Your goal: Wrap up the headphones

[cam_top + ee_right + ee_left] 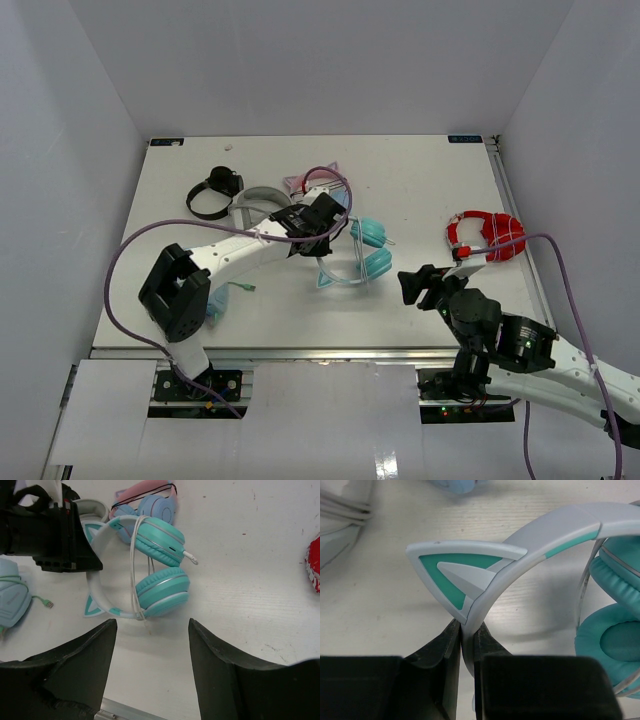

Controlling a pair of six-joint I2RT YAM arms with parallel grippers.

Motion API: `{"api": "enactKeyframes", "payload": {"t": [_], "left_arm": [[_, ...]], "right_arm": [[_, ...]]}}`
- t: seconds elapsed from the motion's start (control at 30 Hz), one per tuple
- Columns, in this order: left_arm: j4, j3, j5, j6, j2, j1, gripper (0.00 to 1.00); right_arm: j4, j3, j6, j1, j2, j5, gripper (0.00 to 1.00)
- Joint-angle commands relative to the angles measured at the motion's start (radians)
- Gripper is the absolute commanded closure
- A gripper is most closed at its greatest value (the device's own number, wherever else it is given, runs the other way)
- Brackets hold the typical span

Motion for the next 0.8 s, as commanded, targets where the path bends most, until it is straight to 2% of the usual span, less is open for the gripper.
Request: {"api": "enactKeyframes", "payload": {"t": [0.0, 0.3, 0.77], "left_arm": [[0.079, 0.101, 0.031, -0.032, 0.048, -0.012, 1.00], [0.081, 0.252, 0.084, -0.041, 0.226, -0.037, 1.00], [0.081, 0.398, 0.130, -0.055, 0.371, -0.055, 1.00]], "right_arm": [[0.017, -0.014, 0.024, 0.003, -0.071, 0.074, 0.34], [0.006, -0.012, 0.023, 0.002, -0.056, 0.070, 0.34], [-0.004, -0.015, 0.021, 0.002, -0.075, 0.073, 0.34]]}}
